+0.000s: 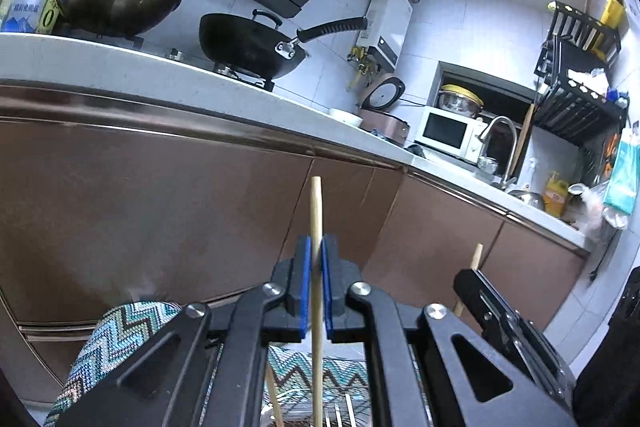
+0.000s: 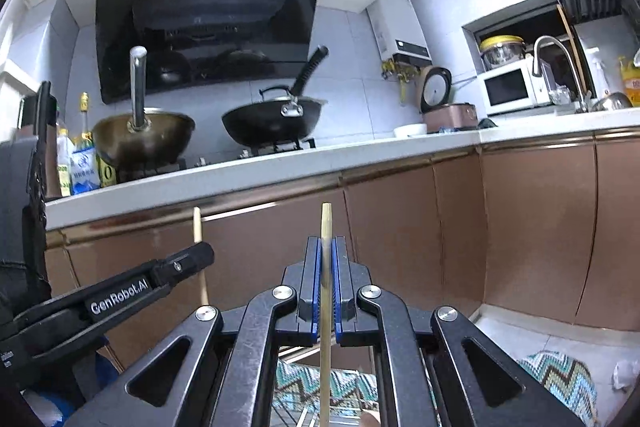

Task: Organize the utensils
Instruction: 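Lift and carry both chopsticks over the wire utensil holder, then open both tools to drop the chopsticks into the holder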

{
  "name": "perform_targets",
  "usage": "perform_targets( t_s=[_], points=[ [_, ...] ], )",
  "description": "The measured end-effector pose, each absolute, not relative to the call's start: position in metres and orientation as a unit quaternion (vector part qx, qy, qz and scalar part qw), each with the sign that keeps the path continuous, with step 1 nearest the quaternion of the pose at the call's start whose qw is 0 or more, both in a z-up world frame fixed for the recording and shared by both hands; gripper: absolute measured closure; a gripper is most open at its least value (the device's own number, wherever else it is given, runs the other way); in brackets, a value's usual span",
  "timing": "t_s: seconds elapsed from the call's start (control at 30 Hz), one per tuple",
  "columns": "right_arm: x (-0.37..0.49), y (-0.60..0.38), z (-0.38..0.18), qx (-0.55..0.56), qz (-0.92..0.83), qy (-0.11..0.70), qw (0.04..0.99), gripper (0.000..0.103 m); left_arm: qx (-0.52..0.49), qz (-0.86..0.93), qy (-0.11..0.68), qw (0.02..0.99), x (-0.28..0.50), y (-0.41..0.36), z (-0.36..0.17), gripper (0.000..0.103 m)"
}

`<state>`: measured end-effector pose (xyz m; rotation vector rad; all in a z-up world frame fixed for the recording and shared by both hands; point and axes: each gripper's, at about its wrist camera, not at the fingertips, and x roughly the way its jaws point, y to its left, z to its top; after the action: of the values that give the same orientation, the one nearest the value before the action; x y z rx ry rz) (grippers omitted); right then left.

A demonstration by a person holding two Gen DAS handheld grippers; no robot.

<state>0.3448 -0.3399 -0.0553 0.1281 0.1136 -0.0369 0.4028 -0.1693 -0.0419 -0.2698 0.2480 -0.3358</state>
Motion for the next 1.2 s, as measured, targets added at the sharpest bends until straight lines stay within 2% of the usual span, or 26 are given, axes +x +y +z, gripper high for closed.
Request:
perform_targets(
  t_s=[0.57, 1.07, 1.13, 1.2],
  points=[
    [0.339, -0.342, -0.078, 0.051, -0.043, 0.08, 0.995, 0.098, -0.107, -0.125, 0.128, 0.978, 0.398, -0.176, -0.083, 0.098],
    [0.334, -0.342, -0.089, 0.044, -0.053, 0.092, 0.993, 0.098, -0.103, -0.117, 0.137, 0.978, 0.396, -0.175, -0.093, 0.097],
    [0.33, -0.343, -0.088, 0.046, -0.055, 0.092, 0.993, 0.095, -0.104, -0.12, 0.14, 0.977, 0.392, -0.172, -0.091, 0.096],
    [0.324, -0.344, -0.085, 0.05, -0.058, 0.092, 0.993, 0.084, -0.103, -0.122, 0.14, 0.977, 0.388, -0.17, -0.087, 0.093]
  ],
)
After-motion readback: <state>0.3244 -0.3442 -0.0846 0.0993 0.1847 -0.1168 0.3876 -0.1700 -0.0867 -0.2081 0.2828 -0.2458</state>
